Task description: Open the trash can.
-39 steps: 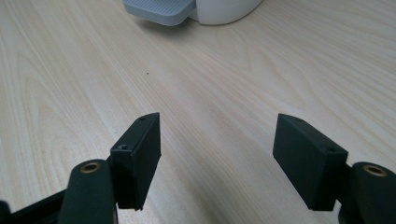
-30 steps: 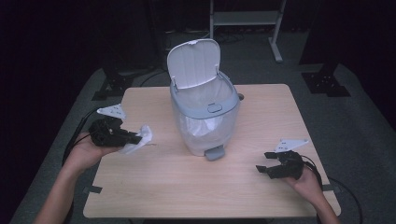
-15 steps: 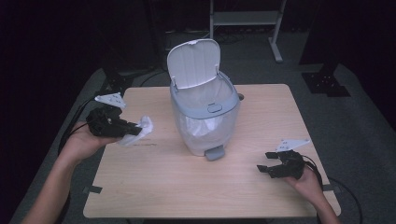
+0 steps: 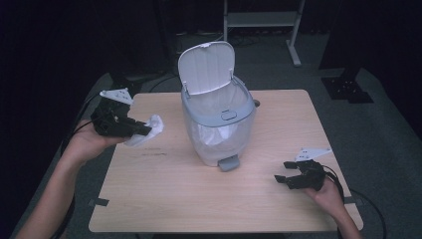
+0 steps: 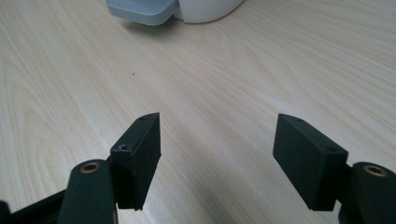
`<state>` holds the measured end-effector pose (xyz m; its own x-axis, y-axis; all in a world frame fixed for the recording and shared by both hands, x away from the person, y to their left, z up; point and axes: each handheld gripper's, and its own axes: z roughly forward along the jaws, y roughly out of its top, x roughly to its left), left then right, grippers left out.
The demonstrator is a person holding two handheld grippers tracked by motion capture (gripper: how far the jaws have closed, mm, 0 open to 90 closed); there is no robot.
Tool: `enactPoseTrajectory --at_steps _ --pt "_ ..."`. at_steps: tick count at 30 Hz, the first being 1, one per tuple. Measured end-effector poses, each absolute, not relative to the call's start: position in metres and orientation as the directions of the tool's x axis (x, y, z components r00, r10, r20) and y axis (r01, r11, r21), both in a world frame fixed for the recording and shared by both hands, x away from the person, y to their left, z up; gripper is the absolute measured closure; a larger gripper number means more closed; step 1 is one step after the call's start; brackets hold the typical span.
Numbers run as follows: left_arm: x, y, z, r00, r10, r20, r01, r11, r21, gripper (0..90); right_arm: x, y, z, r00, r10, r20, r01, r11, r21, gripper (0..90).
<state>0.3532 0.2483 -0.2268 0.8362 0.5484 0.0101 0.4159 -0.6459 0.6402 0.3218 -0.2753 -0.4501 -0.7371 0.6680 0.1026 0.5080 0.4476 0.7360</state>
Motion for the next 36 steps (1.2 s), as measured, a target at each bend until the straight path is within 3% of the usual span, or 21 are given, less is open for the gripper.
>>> enactPoseTrajectory --at_steps 36 --pt "0.375 0.218 -0.183 0.87 0.49 0.059 0.343 -0.686 0.642 81.6 0.322 -0.283 -0.454 -0.728 0.676 0.114 0.516 0.431 0.74 30.8"
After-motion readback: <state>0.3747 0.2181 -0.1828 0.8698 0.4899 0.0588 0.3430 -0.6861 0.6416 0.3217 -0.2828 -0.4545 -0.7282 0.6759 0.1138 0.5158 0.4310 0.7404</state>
